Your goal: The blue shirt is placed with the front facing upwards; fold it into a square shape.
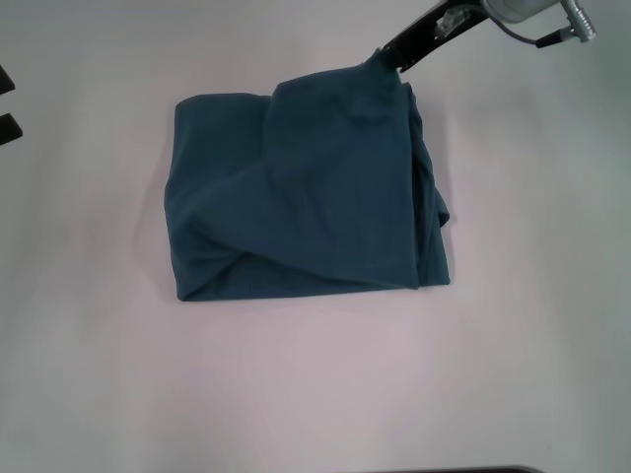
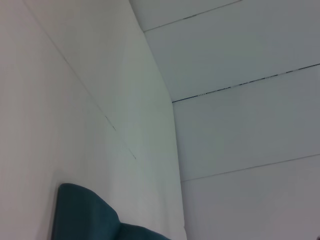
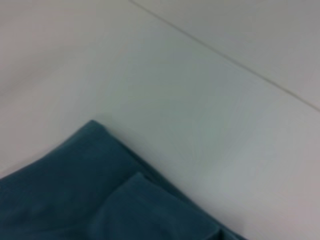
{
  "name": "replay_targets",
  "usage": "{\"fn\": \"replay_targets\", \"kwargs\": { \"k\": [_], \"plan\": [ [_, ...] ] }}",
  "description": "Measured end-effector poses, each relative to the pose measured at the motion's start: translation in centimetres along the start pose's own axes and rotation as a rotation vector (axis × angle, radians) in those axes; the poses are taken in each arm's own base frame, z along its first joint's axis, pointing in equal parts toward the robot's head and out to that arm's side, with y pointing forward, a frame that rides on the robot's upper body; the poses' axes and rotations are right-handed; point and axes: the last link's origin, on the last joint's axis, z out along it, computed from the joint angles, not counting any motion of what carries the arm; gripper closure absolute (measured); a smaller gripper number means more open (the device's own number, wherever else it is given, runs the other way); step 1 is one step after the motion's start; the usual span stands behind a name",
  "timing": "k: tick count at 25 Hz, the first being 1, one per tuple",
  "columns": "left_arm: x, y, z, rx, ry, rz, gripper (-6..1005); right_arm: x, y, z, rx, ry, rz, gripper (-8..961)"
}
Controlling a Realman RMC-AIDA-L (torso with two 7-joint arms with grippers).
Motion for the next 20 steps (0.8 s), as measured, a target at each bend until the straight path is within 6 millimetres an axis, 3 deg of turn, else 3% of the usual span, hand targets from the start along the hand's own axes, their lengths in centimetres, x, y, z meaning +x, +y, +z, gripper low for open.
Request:
{"fn": "replay_targets", "kwargs": {
  "k": [8, 20],
  "plan": [
    [-0.1, 0.0, 0.2, -0.001, -0.008, -0.003, 322, -0.4, -0.9, 0.8, 0.115, 0.008, -0.011, 951],
    [-0.1, 0.0, 0.2, -0.004, -0.005, -0.007, 322, 0.3, -1.2, 1.5, 0.11, 0.036, 0.023, 929]
  ]
}}
